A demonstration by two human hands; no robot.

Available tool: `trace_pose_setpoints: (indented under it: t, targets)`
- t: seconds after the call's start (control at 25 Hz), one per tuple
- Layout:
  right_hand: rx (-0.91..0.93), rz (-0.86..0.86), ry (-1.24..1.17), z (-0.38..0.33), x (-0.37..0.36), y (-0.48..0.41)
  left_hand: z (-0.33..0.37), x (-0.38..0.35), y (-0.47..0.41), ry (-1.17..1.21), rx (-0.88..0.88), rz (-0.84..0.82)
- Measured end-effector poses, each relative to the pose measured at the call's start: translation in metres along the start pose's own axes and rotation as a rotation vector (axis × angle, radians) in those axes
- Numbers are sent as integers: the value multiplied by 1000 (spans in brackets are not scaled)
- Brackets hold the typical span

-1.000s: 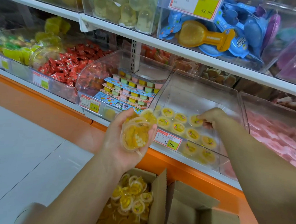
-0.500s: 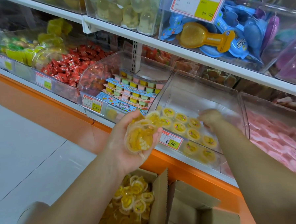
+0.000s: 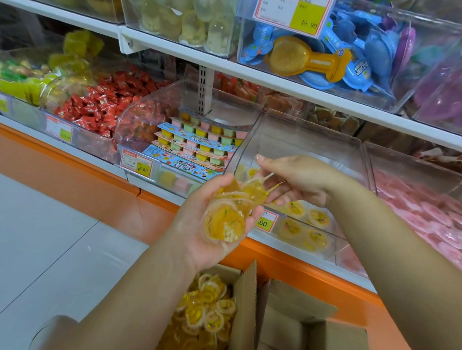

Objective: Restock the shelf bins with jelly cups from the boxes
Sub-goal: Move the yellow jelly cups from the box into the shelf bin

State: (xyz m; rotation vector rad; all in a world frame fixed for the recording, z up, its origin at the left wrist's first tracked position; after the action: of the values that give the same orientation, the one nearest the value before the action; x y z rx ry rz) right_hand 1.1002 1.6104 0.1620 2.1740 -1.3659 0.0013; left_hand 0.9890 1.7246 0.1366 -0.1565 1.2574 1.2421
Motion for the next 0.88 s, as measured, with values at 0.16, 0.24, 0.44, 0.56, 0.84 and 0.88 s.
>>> trace_pose_setpoints:
  t: [0.16,0.24,0.44,0.56,0.84,0.88]
  targets:
    - [-71,-101,-119,4,-2,-6,3,0,-1,-38,-33,41]
    - [-58,-55,-208,4,11,-9,4,4,-3,0,-33,47]
    - [13,508,711,-6,119,-28,6,14,-7,137,-16,50]
    - [-96,457,1063,10,141,-41,5,11,-7,142,8,-3]
    - [-201,322,1091,53,135,-67,5,10,-5,109,20,-30]
    - [-214,313,1069,57,134,-69,5,10,-4,108,21,-26]
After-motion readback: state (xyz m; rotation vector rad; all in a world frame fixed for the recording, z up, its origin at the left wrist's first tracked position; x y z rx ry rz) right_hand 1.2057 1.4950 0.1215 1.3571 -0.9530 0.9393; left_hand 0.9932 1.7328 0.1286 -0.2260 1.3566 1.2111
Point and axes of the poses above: each hand's wrist, its own y-axis away from the middle knuckle, its own x-axis out of the back of the hand, z = x × y, the point moved 7 cm from there along -y, towards the middle knuckle, and after that the axes turned 4 degrees about -y, right-handed, at the moved point
